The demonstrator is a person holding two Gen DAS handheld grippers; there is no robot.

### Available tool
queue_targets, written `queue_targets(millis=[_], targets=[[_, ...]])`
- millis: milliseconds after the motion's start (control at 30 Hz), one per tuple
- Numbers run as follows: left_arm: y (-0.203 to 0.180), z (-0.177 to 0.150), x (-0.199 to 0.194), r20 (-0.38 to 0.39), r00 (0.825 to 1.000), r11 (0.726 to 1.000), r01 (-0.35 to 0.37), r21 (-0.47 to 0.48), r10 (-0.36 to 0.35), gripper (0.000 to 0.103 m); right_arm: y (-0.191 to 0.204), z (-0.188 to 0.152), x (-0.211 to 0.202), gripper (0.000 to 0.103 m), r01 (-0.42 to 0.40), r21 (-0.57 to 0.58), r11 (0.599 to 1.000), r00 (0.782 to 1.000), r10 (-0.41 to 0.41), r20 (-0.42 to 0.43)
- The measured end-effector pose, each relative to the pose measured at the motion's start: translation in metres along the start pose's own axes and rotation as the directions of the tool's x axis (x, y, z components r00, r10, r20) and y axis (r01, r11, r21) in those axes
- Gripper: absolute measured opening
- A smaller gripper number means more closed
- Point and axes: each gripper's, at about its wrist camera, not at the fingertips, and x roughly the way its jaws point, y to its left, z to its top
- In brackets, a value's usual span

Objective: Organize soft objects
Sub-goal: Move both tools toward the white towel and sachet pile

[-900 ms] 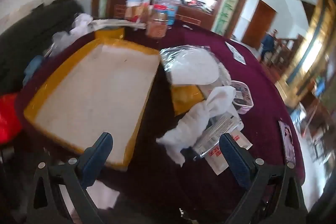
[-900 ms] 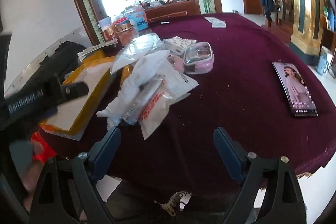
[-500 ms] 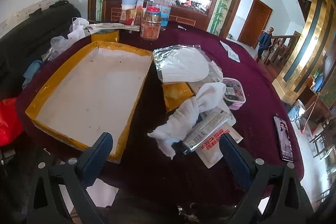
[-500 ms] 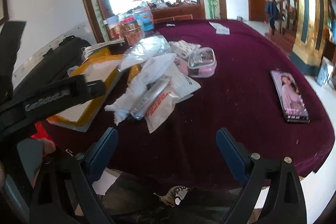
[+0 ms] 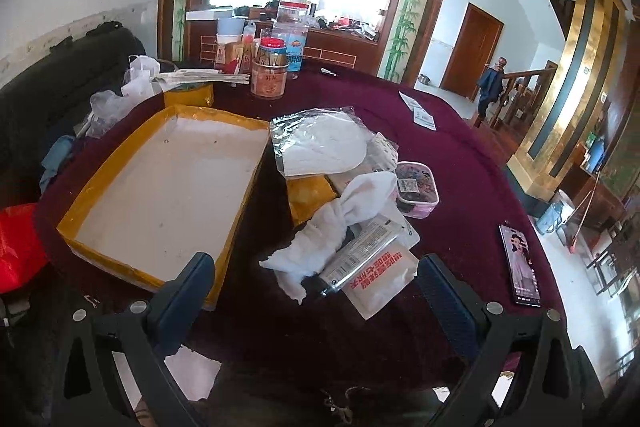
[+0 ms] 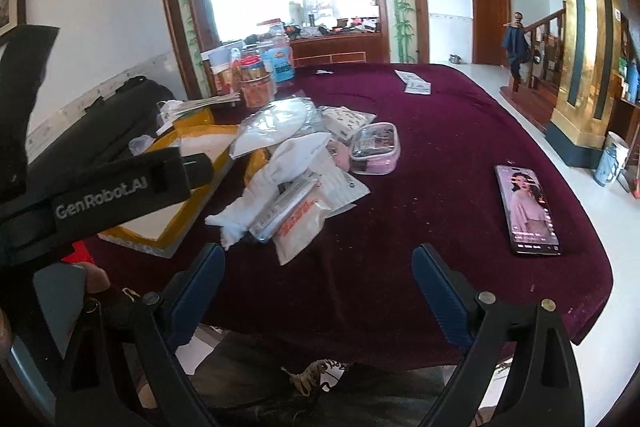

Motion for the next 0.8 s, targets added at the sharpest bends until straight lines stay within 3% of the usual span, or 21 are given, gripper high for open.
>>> queue_targets(millis=[200,267,333,467,600,800], targets=[[0.008,-0.001,-0.011,0.008,0.999,0.997,0.038,-0.066,-0.037,0.102,-0.005,0.003,0.000,0.094,0.021,0.013,1.000,1.000,-0.021,-0.018],[0.021,-0.007,-0.016,0.017,0.993,0.978,0.117,-0.174,-0.116,0.102,-0.003,0.003,-0.002,0.094,0.031,-0.003,1.000,0.999,-0.031,-0.022],[0.021,-0.005,-0.018,0.009,0.993,0.978,0.114,-0.172,-0.114,0.102,0.000,0.003,-0.004,0.094,0.042,-0.018,0.999,0.999,-0.042,-0.014],[0.007,0.000,-0.006,-0.004,1.000,0.999,0.012,-0.041,-0.012,0.102,0.001,0.000,-0.004,0.094,0.056,-0.023,0.998,0.998,-0.056,-0.014],[0.011,0.001,-0.001,-0.021,0.999,0.999,0.023,-0.042,-0.024,0.102,0.001,-0.002,-0.003,0.094,0.063,-0.034,0.997,0.998,-0.064,-0.023],[0.021,0.008,0.016,-0.032,0.999,0.999,0.028,-0.025,-0.029,0.102,-0.004,-0.004,0.012,0.094,-0.005,0.002,1.000,0.999,0.005,-0.052]])
